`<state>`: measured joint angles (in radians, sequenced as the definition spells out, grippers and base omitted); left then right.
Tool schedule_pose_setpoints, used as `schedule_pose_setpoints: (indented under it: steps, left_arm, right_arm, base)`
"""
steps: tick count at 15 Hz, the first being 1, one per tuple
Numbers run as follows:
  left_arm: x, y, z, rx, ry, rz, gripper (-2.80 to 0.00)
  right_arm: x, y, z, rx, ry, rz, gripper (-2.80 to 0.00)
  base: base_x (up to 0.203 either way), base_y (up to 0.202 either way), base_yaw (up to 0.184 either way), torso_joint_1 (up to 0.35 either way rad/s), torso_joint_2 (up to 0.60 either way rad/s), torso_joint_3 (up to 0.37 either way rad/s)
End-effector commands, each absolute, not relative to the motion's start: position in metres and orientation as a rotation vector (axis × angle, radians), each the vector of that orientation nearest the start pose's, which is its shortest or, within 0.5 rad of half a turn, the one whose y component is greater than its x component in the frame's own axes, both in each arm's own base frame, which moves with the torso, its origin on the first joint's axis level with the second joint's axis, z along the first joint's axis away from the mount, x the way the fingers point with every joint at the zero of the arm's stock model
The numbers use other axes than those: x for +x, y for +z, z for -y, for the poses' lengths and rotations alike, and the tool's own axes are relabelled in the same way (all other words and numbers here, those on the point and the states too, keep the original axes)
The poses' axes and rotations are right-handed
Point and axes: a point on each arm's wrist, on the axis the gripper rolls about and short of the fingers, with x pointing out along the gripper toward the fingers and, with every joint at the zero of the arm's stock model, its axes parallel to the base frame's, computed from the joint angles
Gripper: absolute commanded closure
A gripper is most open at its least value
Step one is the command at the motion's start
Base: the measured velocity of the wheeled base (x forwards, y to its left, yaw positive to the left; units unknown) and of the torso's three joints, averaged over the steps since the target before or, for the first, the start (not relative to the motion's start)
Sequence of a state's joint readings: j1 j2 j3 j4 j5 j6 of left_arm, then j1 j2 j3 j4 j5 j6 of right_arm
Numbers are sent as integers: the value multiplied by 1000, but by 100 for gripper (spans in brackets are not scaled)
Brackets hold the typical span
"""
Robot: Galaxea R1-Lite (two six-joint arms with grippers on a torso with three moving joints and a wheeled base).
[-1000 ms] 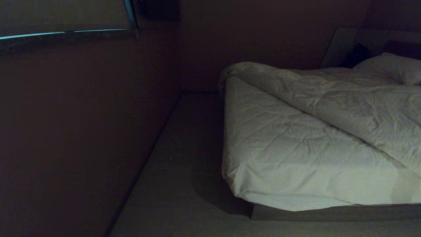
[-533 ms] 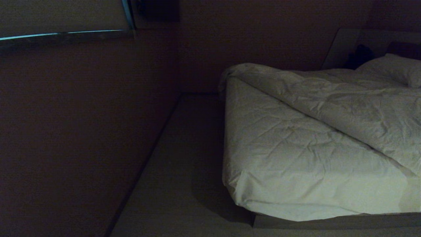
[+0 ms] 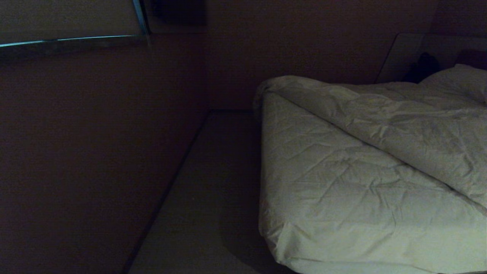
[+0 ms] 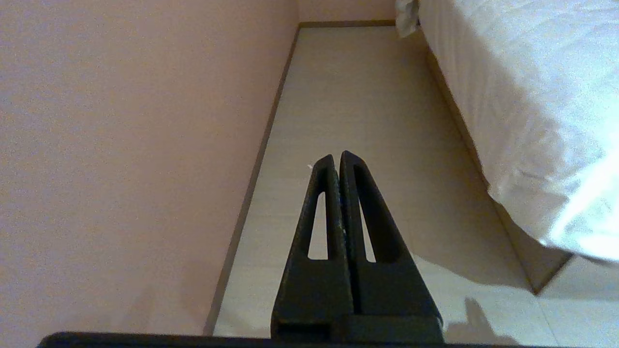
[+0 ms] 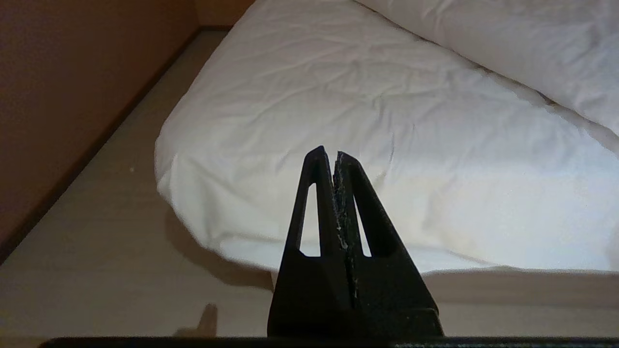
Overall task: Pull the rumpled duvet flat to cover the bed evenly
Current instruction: Hold the folded corner of the quilt
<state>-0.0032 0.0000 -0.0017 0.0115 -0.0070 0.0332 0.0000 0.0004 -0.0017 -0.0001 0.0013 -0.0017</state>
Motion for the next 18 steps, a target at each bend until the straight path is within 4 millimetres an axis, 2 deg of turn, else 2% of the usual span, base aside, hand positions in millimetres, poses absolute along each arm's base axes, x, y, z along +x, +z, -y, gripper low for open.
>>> schedule_pose_setpoints:
  steps: [1,4,18]
  left_arm:
    - [-23,74,0,32,-9,-12,0]
    - [-23,74,0,26,-9,-11,0]
    - [-23,74,0,35,-9,-12,0]
  right_arm:
    - [-23,76,0,-2,1,0,0]
    - [-23,76,0,-2,0,0,0]
    - [-23,76,0,-2,0,2,0]
  base:
    - [197,0,1,2,-2,2]
    - [154,0,0,8,5,1]
    - [0,0,0,0,0,0]
